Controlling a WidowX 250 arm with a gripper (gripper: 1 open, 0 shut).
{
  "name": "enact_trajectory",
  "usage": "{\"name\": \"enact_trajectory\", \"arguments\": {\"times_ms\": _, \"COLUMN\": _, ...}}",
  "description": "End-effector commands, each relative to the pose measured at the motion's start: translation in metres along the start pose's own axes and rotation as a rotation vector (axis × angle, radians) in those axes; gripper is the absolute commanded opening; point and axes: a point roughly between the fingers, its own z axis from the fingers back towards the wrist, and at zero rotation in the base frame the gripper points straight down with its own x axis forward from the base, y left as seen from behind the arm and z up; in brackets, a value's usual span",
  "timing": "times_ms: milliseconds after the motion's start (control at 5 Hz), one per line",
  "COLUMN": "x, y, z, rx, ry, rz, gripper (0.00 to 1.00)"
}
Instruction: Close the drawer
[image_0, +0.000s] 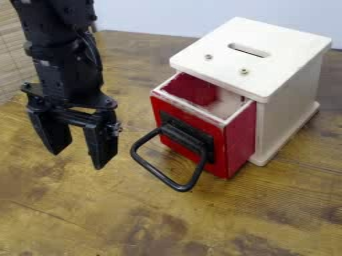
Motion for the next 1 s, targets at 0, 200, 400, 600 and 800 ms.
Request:
{"name": "enact_trajectory", "arguments": {"times_ms": 0, "x": -0.002, "y": -0.002, "z": 0.013, "rx": -0.001, "ry": 0.002, "rz": 0.021, "gripper": 1.00}}
{"name": "enact_trajectory", "arguments": {"times_ms": 200, "x": -0.003, "y": -0.004, "z": 0.026, "rx": 0.000, "ry": 0.001, "rz": 0.038, "gripper": 1.00}}
{"name": "enact_trajectory", "arguments": {"times_ms": 400, "x": 0.001, "y": -0.008, "z": 0.026, "rx": -0.001, "ry": -0.018, "rz": -0.021, "gripper": 1.00}}
{"name": "enact_trajectory", "arguments": {"times_ms": 600, "x": 0.004, "y": -0.013, "z": 0.022, "rx": 0.019, "ry": -0.025, "rz": -0.064, "gripper": 1.00}}
{"name": "enact_trajectory", "arguments": {"times_ms": 800, "x": 0.004, "y": -0.007, "z": 0.011, "rx": 0.032, "ry": -0.027, "rz": -0.046, "gripper": 1.00}}
